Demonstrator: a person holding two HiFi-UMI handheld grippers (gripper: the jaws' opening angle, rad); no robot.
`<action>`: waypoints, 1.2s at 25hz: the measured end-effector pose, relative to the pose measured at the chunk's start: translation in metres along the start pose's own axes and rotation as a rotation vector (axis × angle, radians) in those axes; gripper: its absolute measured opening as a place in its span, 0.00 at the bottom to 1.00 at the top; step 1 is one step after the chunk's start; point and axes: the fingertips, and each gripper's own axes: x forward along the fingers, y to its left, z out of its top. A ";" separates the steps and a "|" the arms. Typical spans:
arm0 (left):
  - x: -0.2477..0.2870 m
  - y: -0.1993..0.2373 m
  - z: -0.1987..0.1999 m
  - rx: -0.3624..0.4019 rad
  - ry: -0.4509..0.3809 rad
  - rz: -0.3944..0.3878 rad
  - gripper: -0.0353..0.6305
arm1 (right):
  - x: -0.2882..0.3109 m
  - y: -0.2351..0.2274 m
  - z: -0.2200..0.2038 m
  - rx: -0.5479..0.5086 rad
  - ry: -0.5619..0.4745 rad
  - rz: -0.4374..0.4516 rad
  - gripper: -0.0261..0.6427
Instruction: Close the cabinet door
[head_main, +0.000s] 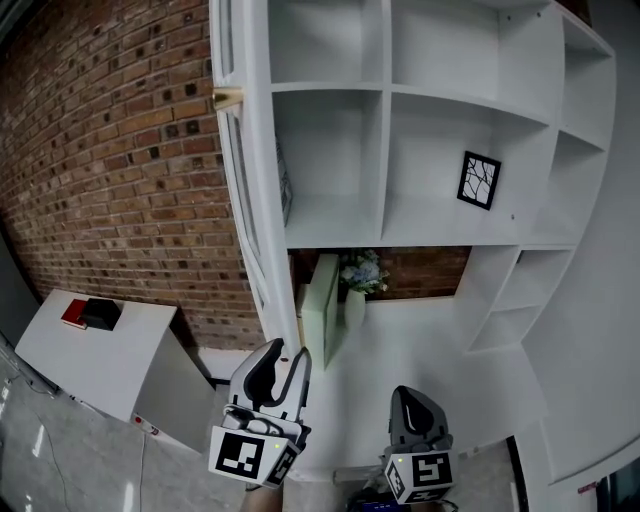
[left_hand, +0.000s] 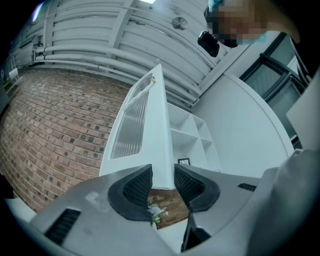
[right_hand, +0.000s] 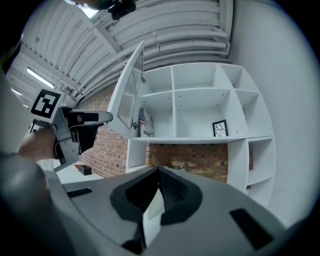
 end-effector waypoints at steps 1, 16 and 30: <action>0.001 -0.001 -0.002 0.006 0.003 -0.001 0.26 | 0.000 -0.002 0.000 0.004 0.000 -0.002 0.04; 0.022 -0.015 -0.011 0.029 0.038 -0.016 0.27 | 0.002 -0.032 -0.001 0.002 0.001 -0.038 0.04; 0.039 -0.024 -0.019 0.041 0.060 -0.030 0.28 | 0.017 -0.040 -0.007 0.010 0.027 -0.025 0.04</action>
